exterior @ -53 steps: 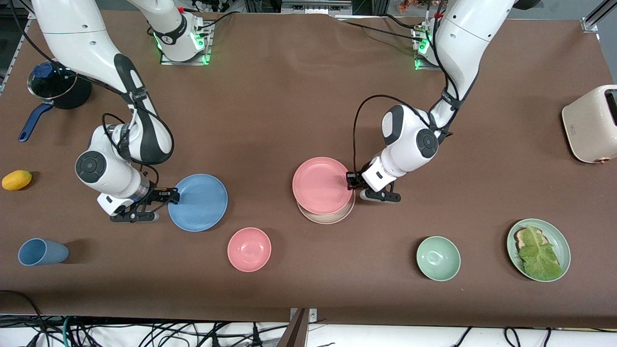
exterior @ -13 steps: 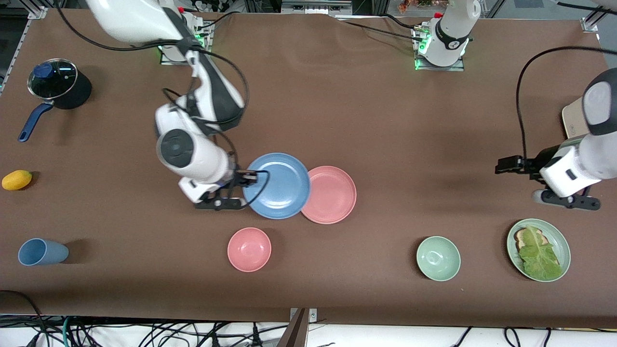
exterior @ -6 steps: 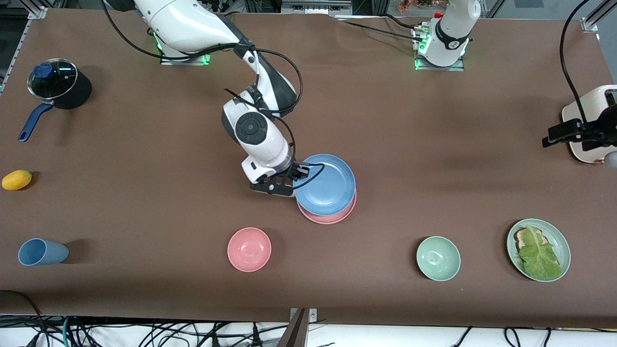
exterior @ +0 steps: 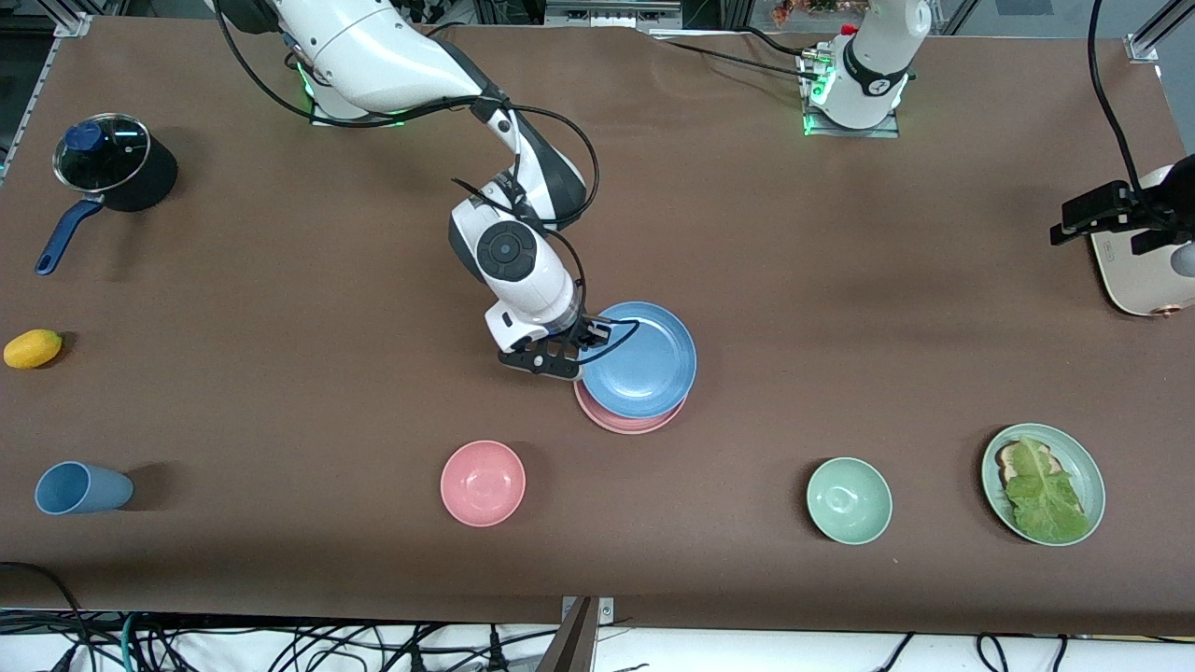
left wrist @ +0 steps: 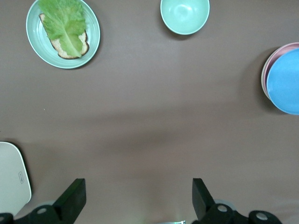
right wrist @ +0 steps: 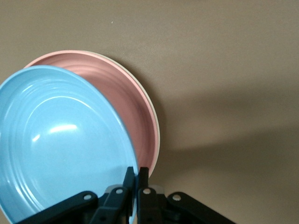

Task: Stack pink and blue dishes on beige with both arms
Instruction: 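Carry the blue plate onto the pink plate with the right gripper, then open the right gripper to release the blue plate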

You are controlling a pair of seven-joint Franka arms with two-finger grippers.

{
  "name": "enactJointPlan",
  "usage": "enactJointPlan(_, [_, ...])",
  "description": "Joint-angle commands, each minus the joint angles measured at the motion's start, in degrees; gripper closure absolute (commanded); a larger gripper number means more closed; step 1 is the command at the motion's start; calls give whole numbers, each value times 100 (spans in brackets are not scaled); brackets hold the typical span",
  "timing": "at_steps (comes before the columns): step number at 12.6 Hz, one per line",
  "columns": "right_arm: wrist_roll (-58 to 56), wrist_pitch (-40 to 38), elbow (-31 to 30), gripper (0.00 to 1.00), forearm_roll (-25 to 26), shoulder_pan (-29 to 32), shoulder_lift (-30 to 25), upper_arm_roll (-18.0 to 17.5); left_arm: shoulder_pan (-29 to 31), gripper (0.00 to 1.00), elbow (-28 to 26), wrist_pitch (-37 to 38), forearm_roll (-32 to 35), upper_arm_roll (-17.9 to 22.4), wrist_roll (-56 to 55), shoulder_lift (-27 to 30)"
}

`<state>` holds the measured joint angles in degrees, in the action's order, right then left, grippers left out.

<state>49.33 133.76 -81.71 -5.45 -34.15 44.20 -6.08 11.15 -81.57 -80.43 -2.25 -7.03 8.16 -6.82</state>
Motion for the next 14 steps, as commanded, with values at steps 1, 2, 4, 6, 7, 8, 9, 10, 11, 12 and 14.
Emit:
enactJointPlan(1, [112, 185, 129, 100, 53, -39, 133, 28, -270, 0, -211, 325, -214, 62, -329, 278])
enactJointPlan(2, [112, 203, 129, 100, 53, -48, 168, 37, -306, 0, -184, 378, -232, 62, -793, 278])
enactJointPlan(4, [120, 291, 129, 100, 62, -48, 203, 37, -342, 0, -167, 370, -145, 53, -834, 269])
enactJointPlan(6, [112, 291, 129, 94, 62, -48, 212, 37, -333, 0, -202, 361, -153, 53, -230, 269])
enactJointPlan(7, [103, 291, 129, 87, 62, -48, 203, 46, -333, 0, -210, 361, -153, 53, -253, 269])
enactJointPlan(8, [85, 283, 129, 82, 62, -39, 203, 89, -333, 0, -219, 370, -153, 53, -331, 252])
enactJointPlan(9, [76, 283, 129, 77, 79, -48, 203, 116, -315, 0, -211, 370, -153, 53, -367, 208])
enactJointPlan(10, [68, 283, 129, 72, 184, -48, 203, 116, -315, 0, -141, 370, -153, 44, -367, 103])
enactJointPlan(11, [59, 265, 129, 70, 280, -39, 195, 116, -315, 0, -105, 378, -153, 44, -367, 41])
enactJointPlan(12, [41, 239, 129, 70, 334, -39, 186, 125, -315, 0, -105, 379, -162, 44, -367, -20])
enactJointPlan(14, [15, 178, 137, 63, 352, -4, 124, 134, -307, 0, -79, 387, -144, 44, -367, -65])
